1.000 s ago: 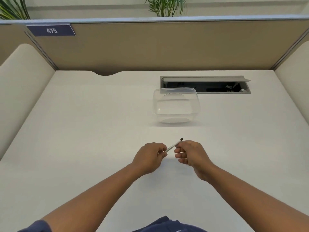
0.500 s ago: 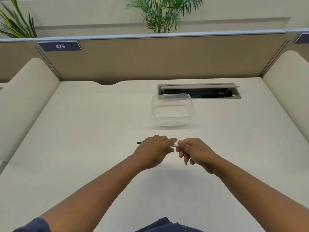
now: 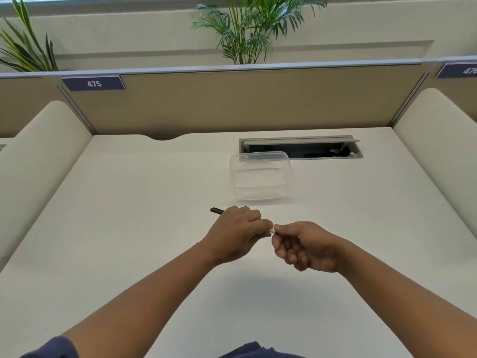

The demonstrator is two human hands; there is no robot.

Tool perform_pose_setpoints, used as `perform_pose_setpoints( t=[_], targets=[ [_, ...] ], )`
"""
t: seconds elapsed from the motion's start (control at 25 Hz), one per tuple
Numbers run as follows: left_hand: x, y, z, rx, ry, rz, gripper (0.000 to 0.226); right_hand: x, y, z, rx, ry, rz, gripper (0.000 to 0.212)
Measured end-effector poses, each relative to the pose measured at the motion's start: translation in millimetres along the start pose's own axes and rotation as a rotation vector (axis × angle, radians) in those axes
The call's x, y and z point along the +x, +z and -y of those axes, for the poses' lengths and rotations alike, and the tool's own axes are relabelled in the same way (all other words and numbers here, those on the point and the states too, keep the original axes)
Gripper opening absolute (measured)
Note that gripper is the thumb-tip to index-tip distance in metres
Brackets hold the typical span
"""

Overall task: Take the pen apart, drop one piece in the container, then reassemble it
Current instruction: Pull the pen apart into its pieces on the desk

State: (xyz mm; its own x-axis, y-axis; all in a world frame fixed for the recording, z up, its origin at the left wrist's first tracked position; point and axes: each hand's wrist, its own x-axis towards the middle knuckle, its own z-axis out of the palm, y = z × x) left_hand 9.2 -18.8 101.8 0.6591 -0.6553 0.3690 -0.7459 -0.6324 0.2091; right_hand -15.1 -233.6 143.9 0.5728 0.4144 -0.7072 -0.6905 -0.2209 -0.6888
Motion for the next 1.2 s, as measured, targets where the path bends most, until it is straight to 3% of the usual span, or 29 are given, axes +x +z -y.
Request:
perform_pose_setpoints(
  t=[0.16,0.28,0.4,0.64,1.08,1.2],
  targets=[
    [4,-8,2,-0.022,0.007,-0.002,0.021,-3,1,-2,0.131,-0.043,0.061,0.030],
    [7,-14,1,-0.072,-0.007,0.005,0.024,-1,7,-4,0.073,-0.168,0.010,0.035],
    [10,-24,-2,-0.136,-0.033,0.027,0.024,-5,11,-3,-0.081,-0.333,-0.029,0.037],
    [24,-44,-2,-0.225,-0.064,0.224,0.023,-11,7,1,-0.461,-0.555,-0.162,0.044],
    [30,-45,-1,-0.365,-0.214,0.418,0.018,1,-6,0,-0.908,-0.719,-0.287,0.041],
    [36,-47,1,-0.407,-0.280,0.517,0.020,3,-16,3,-1.155,-0.819,-0.276,0.038]
  ],
)
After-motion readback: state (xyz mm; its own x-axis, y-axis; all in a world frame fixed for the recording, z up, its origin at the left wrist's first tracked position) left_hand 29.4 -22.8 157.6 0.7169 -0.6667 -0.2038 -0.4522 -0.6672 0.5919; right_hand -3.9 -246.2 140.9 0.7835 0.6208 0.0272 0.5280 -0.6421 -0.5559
